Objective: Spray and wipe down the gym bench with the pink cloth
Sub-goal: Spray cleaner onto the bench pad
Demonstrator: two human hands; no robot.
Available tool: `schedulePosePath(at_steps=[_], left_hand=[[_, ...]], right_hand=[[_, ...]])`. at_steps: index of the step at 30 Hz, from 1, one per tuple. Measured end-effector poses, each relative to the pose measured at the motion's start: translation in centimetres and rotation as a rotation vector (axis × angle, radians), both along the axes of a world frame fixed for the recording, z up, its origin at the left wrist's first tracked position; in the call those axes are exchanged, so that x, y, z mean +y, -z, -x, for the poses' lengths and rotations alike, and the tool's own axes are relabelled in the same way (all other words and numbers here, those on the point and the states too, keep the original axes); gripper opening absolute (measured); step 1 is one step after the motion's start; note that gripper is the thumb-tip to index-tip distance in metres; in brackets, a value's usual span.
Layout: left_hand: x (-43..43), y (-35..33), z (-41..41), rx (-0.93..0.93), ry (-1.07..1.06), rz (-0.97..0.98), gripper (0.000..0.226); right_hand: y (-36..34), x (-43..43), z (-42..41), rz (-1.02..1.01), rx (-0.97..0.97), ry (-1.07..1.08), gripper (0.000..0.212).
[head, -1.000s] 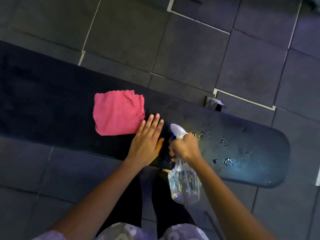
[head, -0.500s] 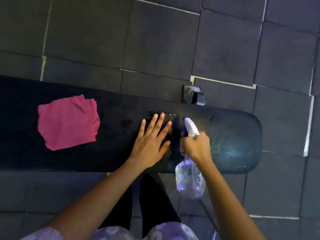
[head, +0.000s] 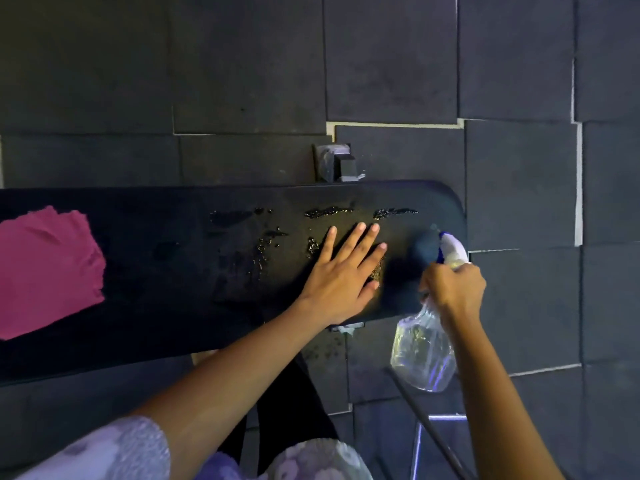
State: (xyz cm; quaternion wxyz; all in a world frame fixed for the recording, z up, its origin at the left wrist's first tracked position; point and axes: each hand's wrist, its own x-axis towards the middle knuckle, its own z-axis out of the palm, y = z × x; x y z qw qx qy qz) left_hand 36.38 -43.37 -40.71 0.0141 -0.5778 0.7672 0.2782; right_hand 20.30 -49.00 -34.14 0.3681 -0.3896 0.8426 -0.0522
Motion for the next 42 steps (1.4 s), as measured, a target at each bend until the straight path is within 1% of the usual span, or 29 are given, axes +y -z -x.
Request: schedulePosePath(at_steps=[1, 3, 4, 6, 8, 11, 14, 17, 20, 23, 25, 27, 33, 36, 38, 42], left_hand=[[0.2, 0.1, 0.2, -0.007, -0.002, -0.002, 0.063], [0.9, 0.2, 0.2, -0.018, -0.018, 0.003, 0.062], [1.4, 0.2, -0.1, -0.026, -0.025, 0.01, 0.062], [2.6, 0.1, -0.9, -0.035, -0.043, 0.022, 0.06], [4.2, 0.1, -2.3, -0.045, -0.075, 0.029, 0.06], [7.4, 0.1, -5.4, -0.096, -0.133, 0.052, 0.059], [10.7, 0.1, -9.3, -0.156, -0.203, 0.066, 0.059], [13.7, -0.1, -12.9, -0.2, -0.293, 0.071, 0.059], [15.9, -0.3, -16.2, -0.223, -0.372, 0.078, 0.058], [17.5, -0.7, -18.8, -0.231, -0.44, 0.083, 0.057], [18.2, -1.0, -20.4, -0.204, -0.468, 0.101, 0.056], [18.9, -1.3, -22.2, -0.188, -0.497, 0.124, 0.055], [20.2, -2.2, -28.1, -0.187, -0.568, 0.127, 0.053], [20.9, -2.3, -30.9, -0.156, -0.61, 0.14, 0.053], [21.7, -2.2, -33.0, -0.133, -0.669, 0.156, 0.053], [23.9, -2.0, -36.5, -0.104, -0.806, 0.149, 0.052]], right_hand=[[0.2, 0.5, 0.5, -0.015, 0.028, -0.011, 0.062], [0.6, 2.0, 1.1, -0.075, 0.085, -0.053, 0.037], [0.8, 3.1, 1.1, -0.106, 0.085, -0.08, 0.031], [1.2, 5.5, 0.7, -0.145, 0.053, -0.129, 0.025], [1.3, 8.1, -0.5, -0.148, 0.023, -0.221, 0.018], [1.6, 12.0, -3.6, -0.155, -0.048, -0.39, 0.012], [2.2, 14.8, -7.3, -0.122, -0.126, -0.49, 0.005], [2.4, 16.2, -11.1, -0.159, -0.197, -0.61, 0.014], [2.0, 16.7, -15.0, -0.136, -0.233, -0.684, 0.017], [1.2, 16.8, -18.5, -0.155, -0.265, -0.733, 0.024], [0.5, 16.7, -20.5, -0.128, -0.307, -0.729, 0.023], [-0.7, 16.5, -22.5, -0.063, -0.373, -0.72, 0.023], [-3.4, 15.4, -29.1, 0.166, -0.525, -0.699, 0.044], [-4.1, 14.6, -33.0, 0.295, -0.561, -0.683, 0.052], [-4.4, 14.6, -36.0, 0.379, -0.596, -0.673, 0.058], [-5.1, 14.9, -42.1, 0.533, -0.699, -0.66, 0.06]])
